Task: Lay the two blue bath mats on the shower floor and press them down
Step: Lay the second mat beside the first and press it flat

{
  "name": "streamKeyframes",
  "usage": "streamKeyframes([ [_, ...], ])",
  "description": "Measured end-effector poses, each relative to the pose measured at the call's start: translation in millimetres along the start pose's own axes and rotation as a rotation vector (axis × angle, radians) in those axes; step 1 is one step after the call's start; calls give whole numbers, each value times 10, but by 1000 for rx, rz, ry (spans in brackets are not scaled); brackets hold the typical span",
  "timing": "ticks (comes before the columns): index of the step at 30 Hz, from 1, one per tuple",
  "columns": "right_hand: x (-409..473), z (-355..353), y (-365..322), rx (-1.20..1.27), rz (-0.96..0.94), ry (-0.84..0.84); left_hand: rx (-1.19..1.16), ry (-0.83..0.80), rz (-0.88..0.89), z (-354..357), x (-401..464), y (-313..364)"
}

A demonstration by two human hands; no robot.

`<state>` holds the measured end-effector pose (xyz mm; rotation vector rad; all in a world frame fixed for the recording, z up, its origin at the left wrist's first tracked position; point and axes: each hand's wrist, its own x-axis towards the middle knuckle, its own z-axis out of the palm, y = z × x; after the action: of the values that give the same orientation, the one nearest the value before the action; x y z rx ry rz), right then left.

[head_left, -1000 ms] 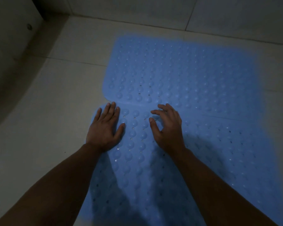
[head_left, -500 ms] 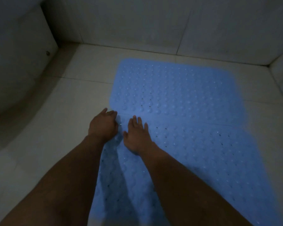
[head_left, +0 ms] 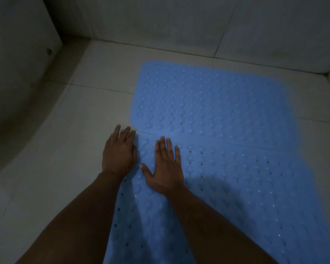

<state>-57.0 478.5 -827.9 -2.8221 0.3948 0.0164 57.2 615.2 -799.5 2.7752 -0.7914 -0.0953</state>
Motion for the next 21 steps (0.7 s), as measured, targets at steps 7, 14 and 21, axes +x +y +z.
streamKeyframes([
  [7, 388, -508, 41, 243, 88, -550, -42, 44, -81, -199, 17, 99],
  [14, 753, -1434, 522, 571, 302, -244, -29, -1, -35, -253, -11, 540],
  [21, 232, -1471, 1252, 508, 310, 8, 28, -229, 216, 296, -61, 1572],
])
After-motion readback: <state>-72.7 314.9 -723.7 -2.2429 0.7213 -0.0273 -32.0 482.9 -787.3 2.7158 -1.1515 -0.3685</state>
